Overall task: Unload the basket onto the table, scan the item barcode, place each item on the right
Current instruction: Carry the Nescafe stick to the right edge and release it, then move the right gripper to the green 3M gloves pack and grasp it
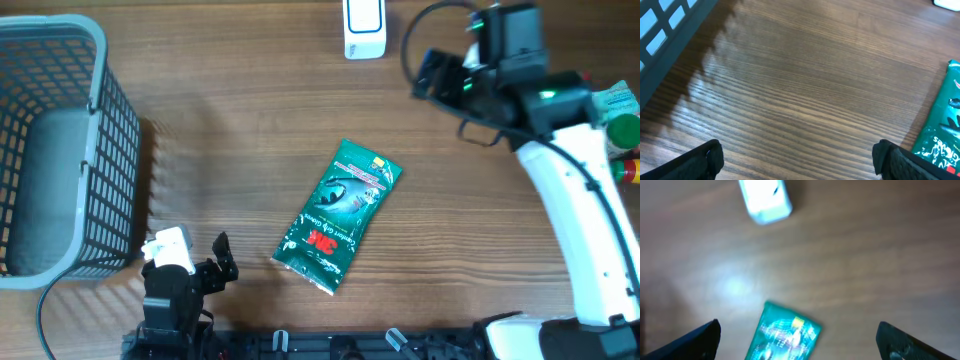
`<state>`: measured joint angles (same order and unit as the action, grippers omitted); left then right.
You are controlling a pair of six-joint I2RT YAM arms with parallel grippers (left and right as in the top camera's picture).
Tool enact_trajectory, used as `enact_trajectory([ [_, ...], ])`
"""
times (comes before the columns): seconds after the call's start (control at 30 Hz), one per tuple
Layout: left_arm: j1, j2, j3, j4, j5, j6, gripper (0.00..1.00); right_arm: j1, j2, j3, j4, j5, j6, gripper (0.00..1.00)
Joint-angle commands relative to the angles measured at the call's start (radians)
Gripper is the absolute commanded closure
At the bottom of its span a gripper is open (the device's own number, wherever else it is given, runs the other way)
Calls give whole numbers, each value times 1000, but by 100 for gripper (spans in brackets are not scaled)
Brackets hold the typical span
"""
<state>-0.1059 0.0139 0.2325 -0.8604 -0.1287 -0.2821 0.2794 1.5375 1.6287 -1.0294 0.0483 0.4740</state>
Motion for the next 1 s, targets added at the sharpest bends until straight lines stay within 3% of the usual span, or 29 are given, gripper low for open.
enact_trajectory([
  [0.0, -5, -7, -3, 3, 5, 13, 0, 98, 14, -8, -29, -14, 50, 0],
  [0.23, -5, -7, -3, 3, 5, 13, 0, 268, 43, -15, -109, -20, 180, 0],
  [0.37, -5, -7, -3, 3, 5, 13, 0, 311, 93, -113, -94, -47, 180, 0],
  [0.57, -5, -7, -3, 3, 5, 13, 0, 325, 195, -277, 42, -58, 209, 0],
  [0.7, -5, -7, -3, 3, 5, 13, 0, 402, 273, -279, 72, -7, 211, 0],
  [0.87, -5, -7, -3, 3, 5, 13, 0, 485, 409, -278, 241, 33, 229, 0],
  [0.97, -5, -7, -3, 3, 5, 13, 0, 488, 500, -262, 230, 33, 211, 1],
])
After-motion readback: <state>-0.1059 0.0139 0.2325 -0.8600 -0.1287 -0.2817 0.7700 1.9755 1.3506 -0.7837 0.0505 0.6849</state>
